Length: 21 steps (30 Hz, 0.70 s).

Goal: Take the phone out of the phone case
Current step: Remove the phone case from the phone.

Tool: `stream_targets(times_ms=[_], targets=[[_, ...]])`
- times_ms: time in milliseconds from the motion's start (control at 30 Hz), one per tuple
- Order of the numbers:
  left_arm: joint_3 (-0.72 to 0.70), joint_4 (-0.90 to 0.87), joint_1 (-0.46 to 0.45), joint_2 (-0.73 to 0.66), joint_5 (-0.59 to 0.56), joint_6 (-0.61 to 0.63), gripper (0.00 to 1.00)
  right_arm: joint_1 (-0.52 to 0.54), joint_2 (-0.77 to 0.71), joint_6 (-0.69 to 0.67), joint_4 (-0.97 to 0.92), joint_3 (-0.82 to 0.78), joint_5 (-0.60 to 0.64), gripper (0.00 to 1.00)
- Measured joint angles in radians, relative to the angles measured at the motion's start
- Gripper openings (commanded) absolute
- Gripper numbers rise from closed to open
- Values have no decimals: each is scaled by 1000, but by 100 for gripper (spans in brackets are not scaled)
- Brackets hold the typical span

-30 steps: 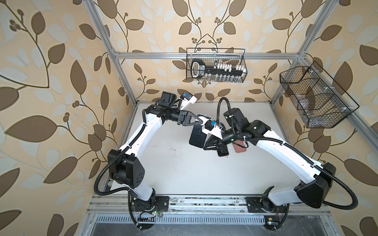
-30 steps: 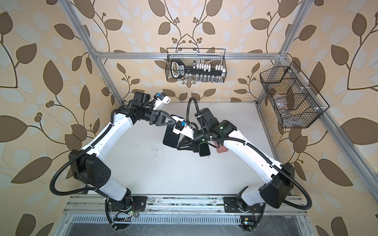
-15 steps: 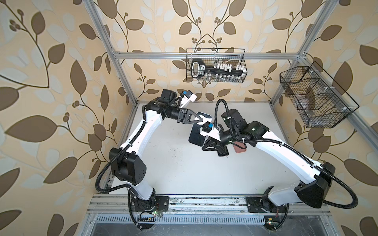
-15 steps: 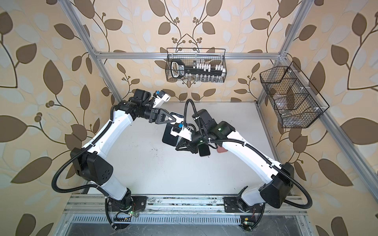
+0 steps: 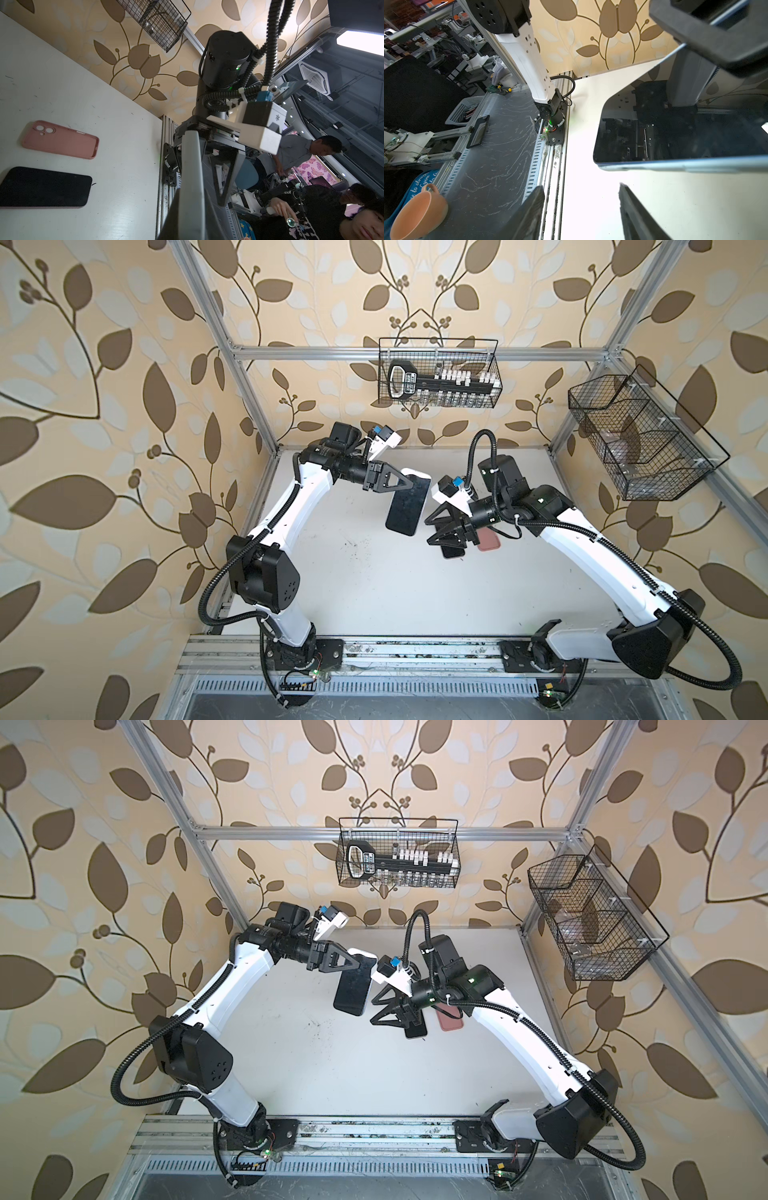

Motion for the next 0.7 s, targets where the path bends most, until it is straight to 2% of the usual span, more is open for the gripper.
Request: stream_targets(times_ms=[133, 233, 367, 500, 600, 700], targets=[[0, 1, 0, 0, -14, -3, 0, 2, 6, 19, 5, 0, 0, 70], [-1, 24, -2, -1, -57, -50, 0, 3, 16, 71, 45, -3, 10, 73], [-97, 269, -7, -51, -163, -278, 0, -18, 13, 202, 169, -64, 35, 77], [-234, 529, -7, -127, -254, -509, 0, -52, 11, 349, 309, -145, 58, 92], [-240, 617, -7, -140, -296, -595, 0, -72, 7, 432, 373, -175, 73, 100], [-240, 661, -7, -157, -344, -646, 0, -93, -7, 506, 454, -195, 91, 100]])
